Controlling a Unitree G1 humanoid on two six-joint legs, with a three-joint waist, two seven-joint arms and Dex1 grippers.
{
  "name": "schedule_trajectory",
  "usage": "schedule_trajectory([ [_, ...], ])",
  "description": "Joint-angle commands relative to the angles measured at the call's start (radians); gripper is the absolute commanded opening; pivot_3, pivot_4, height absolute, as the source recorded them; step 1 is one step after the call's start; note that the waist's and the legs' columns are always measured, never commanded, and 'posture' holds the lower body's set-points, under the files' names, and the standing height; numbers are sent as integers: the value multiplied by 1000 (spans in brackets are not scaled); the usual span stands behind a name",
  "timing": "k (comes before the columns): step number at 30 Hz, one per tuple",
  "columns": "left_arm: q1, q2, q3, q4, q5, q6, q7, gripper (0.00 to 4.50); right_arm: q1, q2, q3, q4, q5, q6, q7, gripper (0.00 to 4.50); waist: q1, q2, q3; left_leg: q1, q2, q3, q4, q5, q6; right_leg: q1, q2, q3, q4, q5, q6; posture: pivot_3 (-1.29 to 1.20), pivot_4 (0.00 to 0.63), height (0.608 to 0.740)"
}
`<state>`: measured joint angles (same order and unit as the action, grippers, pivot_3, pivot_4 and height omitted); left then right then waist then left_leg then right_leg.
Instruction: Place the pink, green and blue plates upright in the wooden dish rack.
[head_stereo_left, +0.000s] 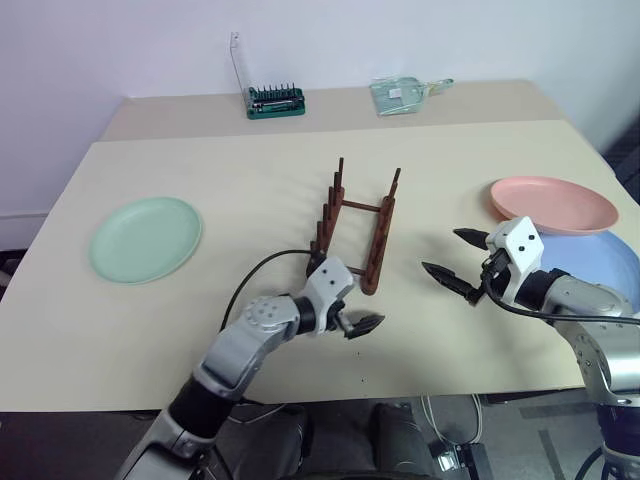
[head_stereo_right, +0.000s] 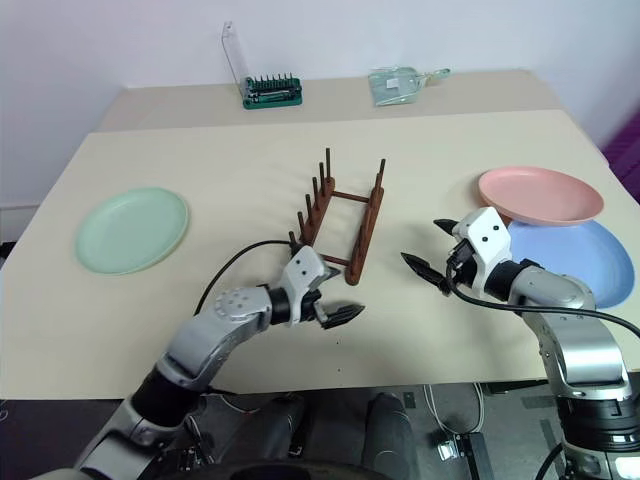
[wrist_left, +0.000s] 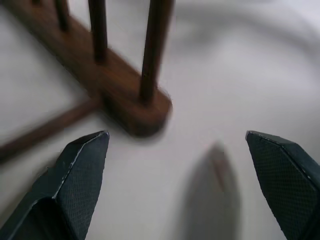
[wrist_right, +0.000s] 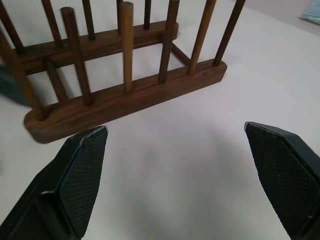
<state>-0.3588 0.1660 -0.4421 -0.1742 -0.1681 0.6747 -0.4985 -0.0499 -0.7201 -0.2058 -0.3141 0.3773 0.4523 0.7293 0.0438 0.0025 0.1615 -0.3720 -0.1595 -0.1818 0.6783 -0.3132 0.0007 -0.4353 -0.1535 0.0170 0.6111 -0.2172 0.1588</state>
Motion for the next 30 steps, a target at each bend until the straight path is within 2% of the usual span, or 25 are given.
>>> schedule_trajectory([
  [1, -3, -55, 0, 73, 74, 28, 123, 4500, 10, 6, -27, -63, 19, 9, -17, 4480, -3, 0, 0, 0, 0, 0, 0, 0, 0, 0, 0, 0, 0, 0, 0, 0, 150, 740],
  [3, -4, -103, 20, 106, 95, 54, 191, 4500, 9, 8, -27, -64, 18, 13, -24, 4480, -1, -1, 0, 1, 0, 1, 0, 0, 0, 1, 0, 1, 0, 0, 0, 0, 150, 740],
  [5, -2, -133, 25, 126, 118, 50, 235, 3976, 6, 10, -25, -62, 17, 11, -26, 4500, 0, -1, 0, 2, 0, 1, 0, 0, 1, 2, 0, 1, 0, 0, 1, 0, 150, 740],
  [6, -3, -137, 23, 130, 126, 44, 242, 3668, 6, 12, -24, -63, 17, 11, -28, 4500, 0, -1, 0, 3, 0, 1, 0, -1, 2, 3, 0, 1, 0, 0, 1, 0, 150, 740],
  [11, -22, -147, 96, 168, 138, 25, 300, 1122, 2, 26, -2, -77, 15, 13, -34, 4500, -1, -1, 0, 4, 0, 1, 0, -2, 3, 4, 1, 1, 0, 0, 1, 0, 150, 740],
  [12, -25, -147, 107, 173, 143, 20, 311, 821, 3, 27, -1, -78, 14, 11, -33, 4500, -2, -1, 0, 4, 0, 1, 0, -1, 2, 4, 1, 1, 0, 0, 1, 0, 150, 740],
  [14, -33, -147, 124, 180, 152, 14, 329, 736, 6, 29, -2, -80, 16, 9, -30, 4500, -3, -1, 0, 5, 1, 1, 0, 0, 1, 4, 1, 1, 0, 0, 1, 0, 150, 740],
  [15, -39, -133, 122, 180, 153, 3, 315, 510, 8, 28, -2, -83, 17, 10, -27, 4500, -3, -1, 0, 5, 1, 1, 0, 0, 1, 4, 1, 1, 0, 0, 1, 0, 150, 740],
  [16, -45, -106, 106, 178, 160, -22, 285, 28, 14, 24, -1, -89, 22, 15, -20, 4500, -3, -1, 0, 5, 1, 1, 0, 0, 0, 4, 1, 1, 0, 0, 1, 0, 150, 740],
  [19, -61, -32, 64, 175, 169, -132, 186, 28, 43, -4, 6, -111, 29, 38, 14, 4500, -3, -1, 0, 5, 1, 2, 0, 0, 0, 3, 2, 1, 1, 0, 1, 0, 150, 740],
  [22, -114, 100, 39, 202, 102, -359, -124, 28, 144, -82, 10, -164, 35, 73, 96, 4500, 0, -1, 0, 3, 1, 2, 0, 0, 0, 2, 2, 1, 1, 0, 1, 0, 150, 740],
  [25, -162, 156, 28, 276, 79, -458, -289, 28, 169, -88, -3, -173, 36, 70, 87, 4500, -1, -1, 0, 0, 1, 2, 0, 0, -1, -1, 1, 1, 0, 0, 1, 0, 150, 740],
  [29, -272, 147, 34, 491, 129, -506, -334, 28, 185, -63, -20, -179, 23, 49, 52, 4500, 1, -2, 1, 0, 1, 2, 2, -1, 0, 0, 1, 1, 0, 1, 1, 0, 150, 740],
  [30, -290, 124, 61, 539, 115, -506, -320, 267, 193, -57, -23, -182, 22, 46, 42, 4500, 1, -2, 1, 0, 1, 2, 2, -1, 0, 0, 1, 1, 0, 1, 1, 0, 150, 740],
])
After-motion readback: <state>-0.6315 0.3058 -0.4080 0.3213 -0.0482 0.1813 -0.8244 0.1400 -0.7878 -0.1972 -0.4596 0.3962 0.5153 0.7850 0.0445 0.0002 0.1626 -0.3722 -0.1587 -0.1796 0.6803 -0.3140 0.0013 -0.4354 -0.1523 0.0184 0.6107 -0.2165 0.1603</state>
